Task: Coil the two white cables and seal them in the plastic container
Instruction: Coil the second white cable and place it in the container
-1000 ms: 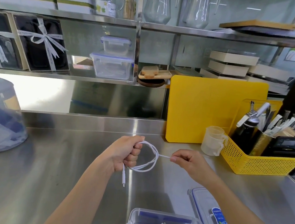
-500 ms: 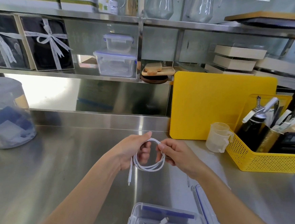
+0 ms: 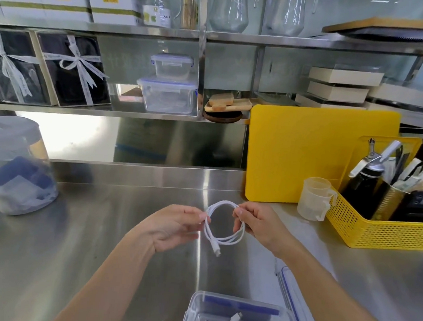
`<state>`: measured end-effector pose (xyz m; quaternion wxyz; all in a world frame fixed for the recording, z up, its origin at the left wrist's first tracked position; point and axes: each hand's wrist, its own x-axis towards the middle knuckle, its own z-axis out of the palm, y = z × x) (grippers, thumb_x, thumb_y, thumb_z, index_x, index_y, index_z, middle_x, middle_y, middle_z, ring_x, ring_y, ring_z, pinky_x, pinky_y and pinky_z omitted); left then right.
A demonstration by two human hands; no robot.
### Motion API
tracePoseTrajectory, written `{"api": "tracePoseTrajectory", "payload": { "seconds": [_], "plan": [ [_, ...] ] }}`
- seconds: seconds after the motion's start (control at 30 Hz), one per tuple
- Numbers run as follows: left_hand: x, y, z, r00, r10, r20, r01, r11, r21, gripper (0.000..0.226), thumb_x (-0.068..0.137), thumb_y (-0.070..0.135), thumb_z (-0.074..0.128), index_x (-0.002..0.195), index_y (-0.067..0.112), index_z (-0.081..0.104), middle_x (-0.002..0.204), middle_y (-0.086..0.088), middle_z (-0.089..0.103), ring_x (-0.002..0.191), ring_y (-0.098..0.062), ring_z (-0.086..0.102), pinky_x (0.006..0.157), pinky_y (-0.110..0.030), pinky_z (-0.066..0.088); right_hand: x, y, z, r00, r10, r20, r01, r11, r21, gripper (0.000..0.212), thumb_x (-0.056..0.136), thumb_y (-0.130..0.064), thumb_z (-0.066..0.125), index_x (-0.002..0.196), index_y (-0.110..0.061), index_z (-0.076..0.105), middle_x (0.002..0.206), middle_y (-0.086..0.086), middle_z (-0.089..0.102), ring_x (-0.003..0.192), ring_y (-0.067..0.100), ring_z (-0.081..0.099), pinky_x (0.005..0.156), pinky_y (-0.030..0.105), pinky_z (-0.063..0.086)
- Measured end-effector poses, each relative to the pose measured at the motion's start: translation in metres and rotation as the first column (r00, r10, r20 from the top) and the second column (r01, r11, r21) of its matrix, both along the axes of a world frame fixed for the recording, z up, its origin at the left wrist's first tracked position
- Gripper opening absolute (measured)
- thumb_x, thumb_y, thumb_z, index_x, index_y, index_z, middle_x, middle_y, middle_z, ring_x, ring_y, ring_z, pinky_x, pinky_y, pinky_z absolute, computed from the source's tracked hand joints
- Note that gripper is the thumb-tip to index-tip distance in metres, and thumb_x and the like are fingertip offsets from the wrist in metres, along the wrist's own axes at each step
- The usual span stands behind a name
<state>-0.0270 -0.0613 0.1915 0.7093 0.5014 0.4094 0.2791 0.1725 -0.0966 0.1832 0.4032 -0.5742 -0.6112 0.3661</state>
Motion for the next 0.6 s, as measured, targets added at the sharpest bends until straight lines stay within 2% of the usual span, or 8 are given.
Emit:
{"api": "tracePoseTrajectory", "payload": {
  "seconds": [0.1, 0.17, 0.2, 0.27, 0.33, 0.4, 0.5, 0.6],
  "plan": [
    [0.012, -0.011, -0.01, 0.955, 0.116, 0.272, -0.09, 0.99, -0.107, 0.012, 0.081, 0.003, 0.057, 0.082, -0.005, 0.067, 0.075, -0.016, 0.072, 0.067, -0.021, 0.07, 0.068, -0.035, 0.06, -0.001, -0.001, -0.001, 1.0, -0.004, -0.029, 0.004, 1.0, 0.0, 0.026, 0.095, -0.015, 0.042, 0.09, 0.002, 0.061, 0.064, 0.005, 0.06, 0.049, 0.003, 0.051, 0.052, 0.012, 0.043],
    [0.018, -0.016, -0.014, 0.944, 0.145, 0.297, -0.136, 0.989, -0.052, 0.006, 0.076, -0.001, 0.06, 0.078, -0.005, 0.064, 0.067, -0.018, 0.067, 0.058, -0.021, 0.069, 0.06, -0.029, 0.059, -0.002, -0.002, -0.002, 0.999, -0.002, -0.041, 0.002, 1.0, -0.001, 0.026, 0.095, -0.013, 0.042, 0.089, 0.003, 0.061, 0.063, 0.005, 0.059, 0.043, -0.001, 0.047, 0.045, 0.008, 0.039],
    [0.02, -0.018, -0.015, 0.951, 0.153, 0.27, -0.156, 0.988, -0.009, 0.003, 0.075, -0.005, 0.061, 0.074, -0.003, 0.062, 0.064, -0.018, 0.066, 0.054, -0.021, 0.068, 0.058, -0.027, 0.059, -0.002, -0.003, -0.003, 0.999, 0.0, -0.043, 0.0, 1.0, -0.002, 0.025, 0.095, -0.013, 0.043, 0.088, 0.003, 0.061, 0.062, 0.005, 0.059, 0.042, -0.001, 0.046, 0.044, 0.007, 0.038],
    [0.024, -0.02, -0.016, 0.977, 0.177, 0.122, -0.191, 0.975, 0.112, 0.015, 0.074, -0.012, 0.065, 0.072, 0.001, 0.057, 0.06, -0.014, 0.067, 0.052, -0.021, 0.068, 0.057, -0.027, 0.058, -0.001, -0.005, -0.005, 1.0, 0.01, -0.027, -0.01, 1.0, 0.004, 0.025, 0.095, -0.014, 0.044, 0.087, 0.001, 0.062, 0.06, 0.001, 0.059, 0.046, 0.003, 0.046, 0.046, 0.01, 0.038],
    [0.027, -0.02, -0.017, 0.973, 0.229, -0.04, -0.216, 0.954, 0.208, 0.023, 0.07, -0.012, 0.071, 0.072, 0.003, 0.053, 0.061, -0.013, 0.065, 0.052, -0.021, 0.067, 0.06, -0.031, 0.059, -0.001, -0.006, -0.007, 1.0, 0.023, 0.018, -0.023, 1.0, 0.018, 0.024, 0.094, -0.017, 0.046, 0.085, -0.002, 0.063, 0.059, -0.002, 0.06, 0.052, 0.011, 0.046, 0.051, 0.018, 0.039],
    [0.03, -0.02, -0.019, 0.947, 0.287, -0.143, -0.247, 0.938, 0.243, 0.032, 0.067, -0.009, 0.075, 0.074, 0.005, 0.048, 0.061, -0.011, 0.059, 0.05, -0.021, 0.065, 0.058, -0.031, 0.059, -0.002, -0.008, -0.009, 0.995, 0.033, 0.092, -0.037, 0.998, 0.043, 0.024, 0.094, -0.019, 0.047, 0.084, -0.004, 0.064, 0.06, -0.003, 0.06, 0.054, 0.012, 0.045, 0.056, 0.024, 0.039],
    [0.028, -0.018, -0.021, 0.887, 0.352, -0.299, -0.241, 0.905, 0.35, 0.046, 0.068, -0.003, 0.076, 0.082, 0.014, 0.035, 0.069, -0.006, 0.048, 0.052, -0.02, 0.06, 0.052, -0.029, 0.052, -0.005, -0.013, -0.012, 0.978, 0.043, 0.202, -0.057, 0.996, 0.067, 0.023, 0.094, -0.021, 0.047, 0.089, -0.007, 0.064, 0.066, -0.005, 0.061, 0.06, 0.013, 0.051, 0.063, 0.032, 0.044],
    [0.027, -0.02, -0.027, 0.763, 0.486, -0.426, -0.184, 0.795, 0.578, 0.036, 0.075, -0.006, 0.058, 0.079, 0.017, 0.03, 0.07, -0.004, 0.047, 0.057, -0.025, 0.062, 0.049, -0.031, 0.048, -0.012, -0.019, -0.014, 0.956, 0.046, 0.291, -0.084, 0.989, 0.121, 0.02, 0.093, -0.026, 0.047, 0.094, -0.015, 0.063, 0.071, -0.005, 0.062, 0.072, 0.024, 0.06, 0.072, 0.041, 0.051]
  ]
}}
